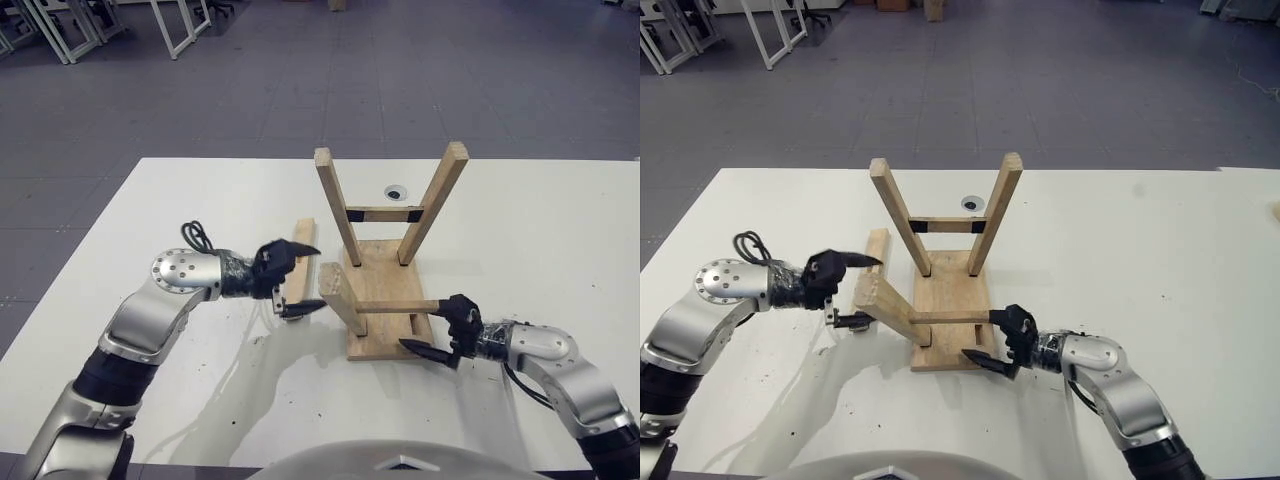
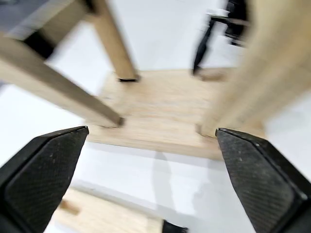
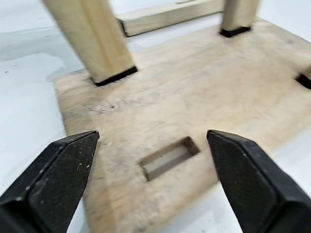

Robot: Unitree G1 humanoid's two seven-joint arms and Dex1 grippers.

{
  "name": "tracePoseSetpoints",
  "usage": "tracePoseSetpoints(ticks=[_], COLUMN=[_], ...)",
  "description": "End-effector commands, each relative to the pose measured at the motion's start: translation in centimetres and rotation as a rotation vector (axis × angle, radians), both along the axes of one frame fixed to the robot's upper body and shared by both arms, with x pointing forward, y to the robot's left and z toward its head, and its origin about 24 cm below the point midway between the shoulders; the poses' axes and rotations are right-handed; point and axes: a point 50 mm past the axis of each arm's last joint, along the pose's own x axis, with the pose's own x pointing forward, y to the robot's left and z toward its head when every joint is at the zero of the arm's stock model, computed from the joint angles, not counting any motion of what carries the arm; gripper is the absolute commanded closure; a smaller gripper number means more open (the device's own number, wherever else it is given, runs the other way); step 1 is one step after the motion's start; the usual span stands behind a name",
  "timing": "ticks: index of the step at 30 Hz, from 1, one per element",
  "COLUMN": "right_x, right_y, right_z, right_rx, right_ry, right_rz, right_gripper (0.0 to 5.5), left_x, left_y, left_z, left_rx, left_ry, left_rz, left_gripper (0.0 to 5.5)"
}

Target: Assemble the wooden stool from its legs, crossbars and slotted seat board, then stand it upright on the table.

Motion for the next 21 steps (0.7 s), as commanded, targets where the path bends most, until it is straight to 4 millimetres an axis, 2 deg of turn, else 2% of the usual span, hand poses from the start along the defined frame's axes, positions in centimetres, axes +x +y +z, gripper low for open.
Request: tracePoseSetpoints(ticks=[1,4,7,11,14,17,21], right_x=[0.4,0.4,0.1,0.2,0.1,-0.1,0.4], right_y=[-0.8,-1.6,-2.3,-2.6,-2.5,-2.7,-4.0], right_z=[1.3,2.3,2.3,2.3,2.1,1.8,1.6], right_rx=[0.045,0.066,0.057,0.054,0.050,0.035,-0.062], right_ry=[-0.057,-0.098,-0.101,-0.105,-0.097,-0.090,-0.112], right_rz=[-0.150,-0.254,-0.313,-0.348,-0.346,-0.369,-0.421], right_gripper=[1.39,1.39,1.39,1.39,1.39,1.39,1.39], left_x=[0.0,-1.6,-2.9,-3.4,-3.6,-3.9,-4.6], left_y=[0.1,-0.1,-0.6,-1.5,-2.0,-1.9,-1.5], left_z=[-0.3,-2.5,-4.7,-6.7,-7.3,-8.9,-10.9], left_rx=[-0.125,-0.160,-0.092,-0.038,-0.051,0.005,0.060], left_ry=[-0.038,0.072,0.149,0.224,0.266,0.301,0.357], left_rz=[0.550,0.873,1.003,1.037,1.008,0.996,1.010], left_gripper=[0.69,0.69,0.69,0.69,0.69,0.69,1.30])
